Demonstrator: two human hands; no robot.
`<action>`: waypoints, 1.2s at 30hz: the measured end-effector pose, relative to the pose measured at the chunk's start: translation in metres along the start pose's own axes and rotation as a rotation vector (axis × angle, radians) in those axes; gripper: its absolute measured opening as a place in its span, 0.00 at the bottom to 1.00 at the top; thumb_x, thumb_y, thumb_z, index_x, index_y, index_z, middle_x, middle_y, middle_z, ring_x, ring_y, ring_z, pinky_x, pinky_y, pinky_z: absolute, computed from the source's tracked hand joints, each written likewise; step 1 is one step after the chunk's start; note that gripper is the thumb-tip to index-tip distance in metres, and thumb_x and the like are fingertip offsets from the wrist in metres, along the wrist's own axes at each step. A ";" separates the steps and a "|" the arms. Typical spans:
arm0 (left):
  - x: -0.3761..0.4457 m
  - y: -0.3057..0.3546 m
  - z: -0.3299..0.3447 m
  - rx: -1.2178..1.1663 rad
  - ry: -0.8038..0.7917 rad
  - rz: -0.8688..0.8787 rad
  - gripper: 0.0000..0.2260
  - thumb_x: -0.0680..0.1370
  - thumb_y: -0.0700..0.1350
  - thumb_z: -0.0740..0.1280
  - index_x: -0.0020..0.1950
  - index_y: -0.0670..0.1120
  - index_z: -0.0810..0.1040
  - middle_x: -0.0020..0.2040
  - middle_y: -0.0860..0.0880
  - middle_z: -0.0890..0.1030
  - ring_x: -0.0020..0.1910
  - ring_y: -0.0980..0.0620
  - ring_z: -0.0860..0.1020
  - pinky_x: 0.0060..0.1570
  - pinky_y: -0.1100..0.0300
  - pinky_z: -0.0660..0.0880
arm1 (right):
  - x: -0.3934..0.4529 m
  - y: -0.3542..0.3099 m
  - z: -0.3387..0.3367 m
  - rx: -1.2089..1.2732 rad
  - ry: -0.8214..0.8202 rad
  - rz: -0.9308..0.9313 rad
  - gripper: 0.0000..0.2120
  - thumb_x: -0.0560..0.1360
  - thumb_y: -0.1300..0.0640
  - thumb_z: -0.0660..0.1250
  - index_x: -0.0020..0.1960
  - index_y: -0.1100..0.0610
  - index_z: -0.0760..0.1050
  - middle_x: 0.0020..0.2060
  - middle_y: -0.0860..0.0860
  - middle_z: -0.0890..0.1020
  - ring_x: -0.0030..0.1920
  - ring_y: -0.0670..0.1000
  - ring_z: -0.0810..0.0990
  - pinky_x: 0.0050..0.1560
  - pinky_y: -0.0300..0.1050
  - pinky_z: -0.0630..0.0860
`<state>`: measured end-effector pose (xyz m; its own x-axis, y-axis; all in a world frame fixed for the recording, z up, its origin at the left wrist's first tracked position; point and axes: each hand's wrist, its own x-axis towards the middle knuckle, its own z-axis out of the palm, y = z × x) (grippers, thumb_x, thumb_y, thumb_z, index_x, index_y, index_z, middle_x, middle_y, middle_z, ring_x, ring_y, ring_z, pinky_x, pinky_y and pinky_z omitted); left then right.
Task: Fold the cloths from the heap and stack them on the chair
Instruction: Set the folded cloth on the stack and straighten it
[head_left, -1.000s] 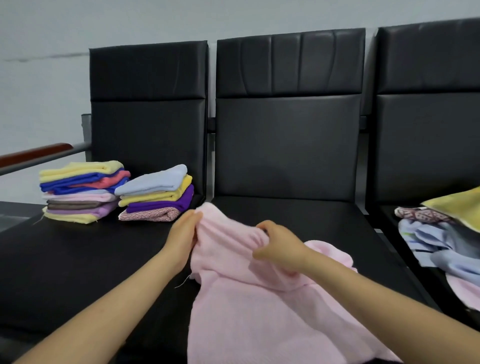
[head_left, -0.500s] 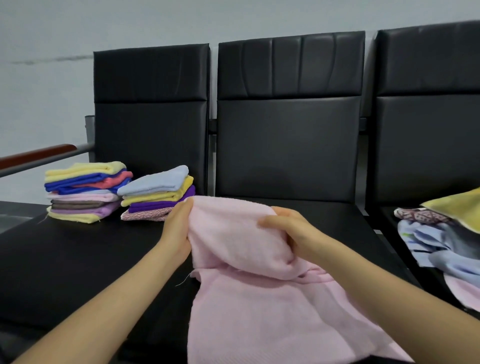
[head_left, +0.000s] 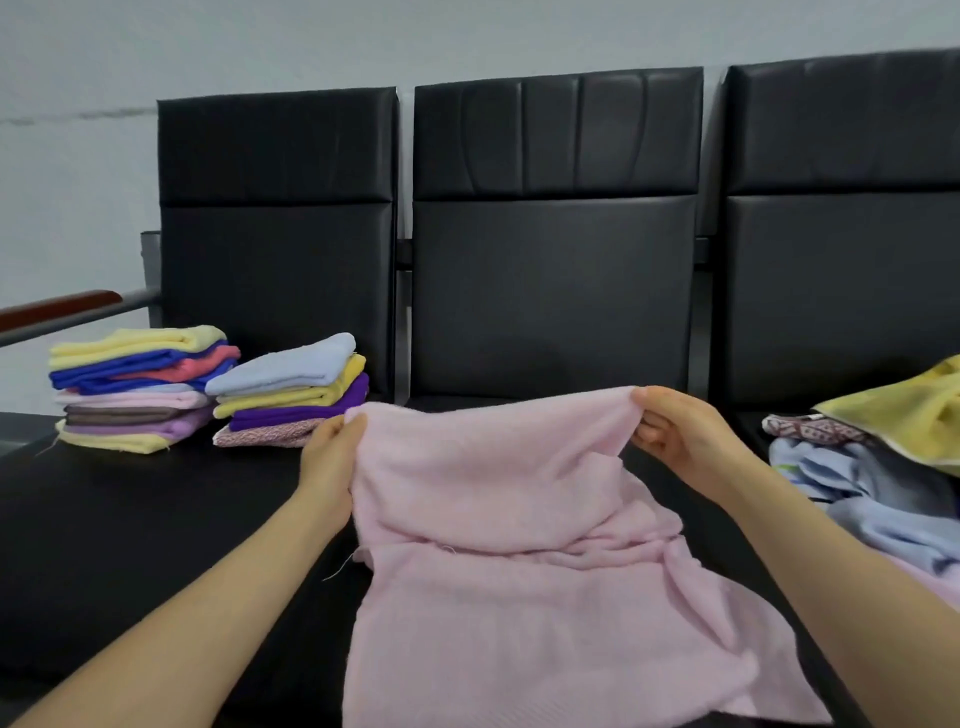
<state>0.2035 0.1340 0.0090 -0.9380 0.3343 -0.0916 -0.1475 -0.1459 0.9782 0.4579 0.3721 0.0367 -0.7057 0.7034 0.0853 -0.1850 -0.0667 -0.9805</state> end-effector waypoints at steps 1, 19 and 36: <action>0.001 -0.004 0.005 0.035 -0.035 0.021 0.04 0.79 0.44 0.65 0.53 0.49 0.76 0.50 0.47 0.78 0.47 0.49 0.76 0.49 0.52 0.75 | 0.005 0.003 -0.002 0.064 0.024 0.018 0.06 0.78 0.57 0.66 0.44 0.59 0.76 0.33 0.52 0.74 0.34 0.48 0.73 0.49 0.46 0.74; 0.077 -0.025 0.112 1.029 -0.176 0.142 0.20 0.79 0.48 0.59 0.70 0.44 0.69 0.68 0.41 0.72 0.64 0.40 0.72 0.58 0.53 0.73 | 0.095 0.042 0.027 -0.310 0.485 0.111 0.22 0.79 0.58 0.61 0.73 0.56 0.65 0.57 0.53 0.73 0.52 0.53 0.72 0.56 0.50 0.74; -0.151 -0.025 0.008 1.119 -0.907 0.459 0.13 0.76 0.55 0.66 0.39 0.47 0.80 0.33 0.54 0.80 0.32 0.58 0.75 0.39 0.62 0.73 | -0.115 0.024 0.040 -1.174 -0.401 0.095 0.16 0.75 0.48 0.68 0.32 0.53 0.71 0.27 0.43 0.72 0.28 0.43 0.67 0.33 0.36 0.67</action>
<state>0.3509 0.0945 0.0001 -0.2679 0.9633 -0.0144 0.7956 0.2296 0.5607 0.5069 0.2614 0.0109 -0.8800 0.4511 -0.1489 0.4556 0.7128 -0.5332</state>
